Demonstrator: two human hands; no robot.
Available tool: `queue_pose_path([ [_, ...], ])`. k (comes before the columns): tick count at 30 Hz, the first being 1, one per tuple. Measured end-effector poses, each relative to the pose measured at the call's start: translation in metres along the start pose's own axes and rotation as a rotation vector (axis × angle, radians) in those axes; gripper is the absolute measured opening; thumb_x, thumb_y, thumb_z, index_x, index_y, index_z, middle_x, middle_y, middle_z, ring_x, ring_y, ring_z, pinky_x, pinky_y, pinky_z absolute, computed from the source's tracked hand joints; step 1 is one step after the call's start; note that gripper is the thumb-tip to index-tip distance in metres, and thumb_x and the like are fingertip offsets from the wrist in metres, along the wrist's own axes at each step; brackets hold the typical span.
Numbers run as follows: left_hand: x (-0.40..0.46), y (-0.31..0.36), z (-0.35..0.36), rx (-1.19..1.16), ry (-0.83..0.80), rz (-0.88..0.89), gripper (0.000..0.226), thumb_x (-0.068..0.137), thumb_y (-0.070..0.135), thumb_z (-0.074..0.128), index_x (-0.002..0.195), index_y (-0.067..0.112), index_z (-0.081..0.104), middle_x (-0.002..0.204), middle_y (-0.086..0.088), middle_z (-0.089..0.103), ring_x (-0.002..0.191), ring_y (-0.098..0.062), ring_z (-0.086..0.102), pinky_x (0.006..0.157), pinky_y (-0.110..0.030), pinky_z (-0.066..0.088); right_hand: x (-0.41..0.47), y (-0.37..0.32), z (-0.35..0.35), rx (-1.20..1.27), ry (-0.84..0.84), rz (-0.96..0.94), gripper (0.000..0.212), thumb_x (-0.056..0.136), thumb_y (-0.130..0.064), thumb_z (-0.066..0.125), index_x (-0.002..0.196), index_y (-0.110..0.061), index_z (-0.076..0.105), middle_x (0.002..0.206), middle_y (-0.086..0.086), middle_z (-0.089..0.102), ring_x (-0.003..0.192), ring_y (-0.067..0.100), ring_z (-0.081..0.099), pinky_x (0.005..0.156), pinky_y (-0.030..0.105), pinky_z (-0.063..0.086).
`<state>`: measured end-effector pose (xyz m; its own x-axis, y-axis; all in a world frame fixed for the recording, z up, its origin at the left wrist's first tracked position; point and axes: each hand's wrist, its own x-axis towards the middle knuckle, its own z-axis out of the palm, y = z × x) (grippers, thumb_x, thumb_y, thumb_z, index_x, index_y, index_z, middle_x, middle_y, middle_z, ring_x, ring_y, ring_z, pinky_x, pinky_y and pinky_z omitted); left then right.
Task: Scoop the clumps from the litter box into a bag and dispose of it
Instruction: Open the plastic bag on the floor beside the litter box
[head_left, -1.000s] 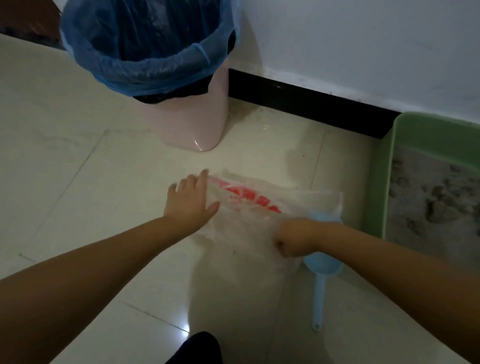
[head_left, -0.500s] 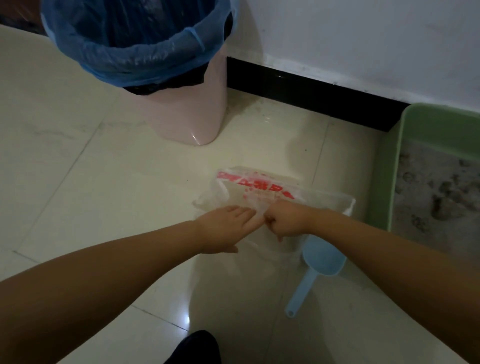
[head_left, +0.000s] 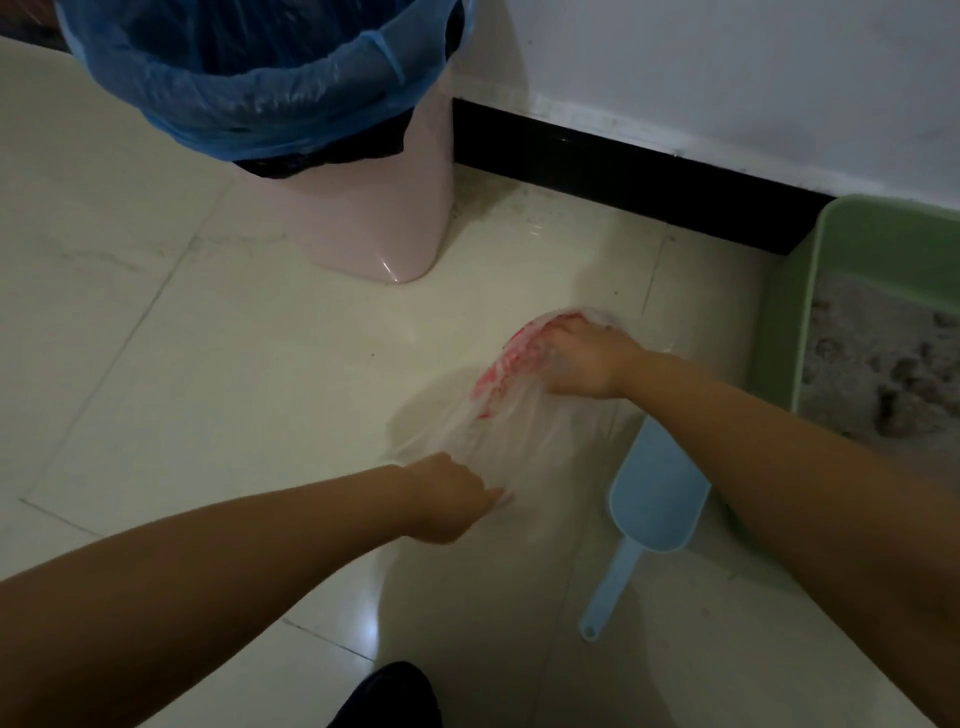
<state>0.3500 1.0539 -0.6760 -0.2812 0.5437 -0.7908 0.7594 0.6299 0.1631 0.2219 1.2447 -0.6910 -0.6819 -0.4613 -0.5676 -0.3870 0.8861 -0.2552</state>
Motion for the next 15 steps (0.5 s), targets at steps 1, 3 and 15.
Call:
queue_pose_path([
  [1,-0.001,0.004,-0.002,-0.120,-0.028,-0.032,0.056,0.101,0.028,0.033,0.150,0.016,0.009,0.130,-0.015,0.051,0.112,-0.033,0.053,0.091,-0.038,0.042,0.000,-0.005,0.006,-0.052,-0.017,-0.037,0.074,0.086,-0.039,0.061,0.147,-0.021,0.025,0.156,0.006,0.022,0.143,0.024,0.023,0.114,0.042,0.027],
  [3,-0.005,0.000,-0.016,-0.361,0.062,-0.085,0.057,0.098,0.047,0.035,0.145,0.017,0.030,0.132,-0.010,0.052,0.118,-0.028,0.051,0.093,-0.034,0.041,-0.004,-0.012,0.014,-0.137,-0.010,-0.135,0.068,0.087,-0.028,0.058,0.147,-0.021,0.025,0.157,0.004,0.020,0.144,0.022,0.020,0.116,0.042,0.022],
  [15,0.001,-0.059,-0.007,0.157,0.114,-0.432,0.086,0.088,0.063,0.040,0.151,0.022,-0.002,0.156,-0.014,0.017,0.144,-0.029,0.017,0.111,-0.060,-0.009,-0.052,0.014,0.029,-0.432,-0.069,-0.255,0.038,0.095,-0.015,0.042,0.131,-0.023,0.051,0.149,-0.006,0.033,0.142,0.013,0.022,0.117,0.037,-0.002],
])
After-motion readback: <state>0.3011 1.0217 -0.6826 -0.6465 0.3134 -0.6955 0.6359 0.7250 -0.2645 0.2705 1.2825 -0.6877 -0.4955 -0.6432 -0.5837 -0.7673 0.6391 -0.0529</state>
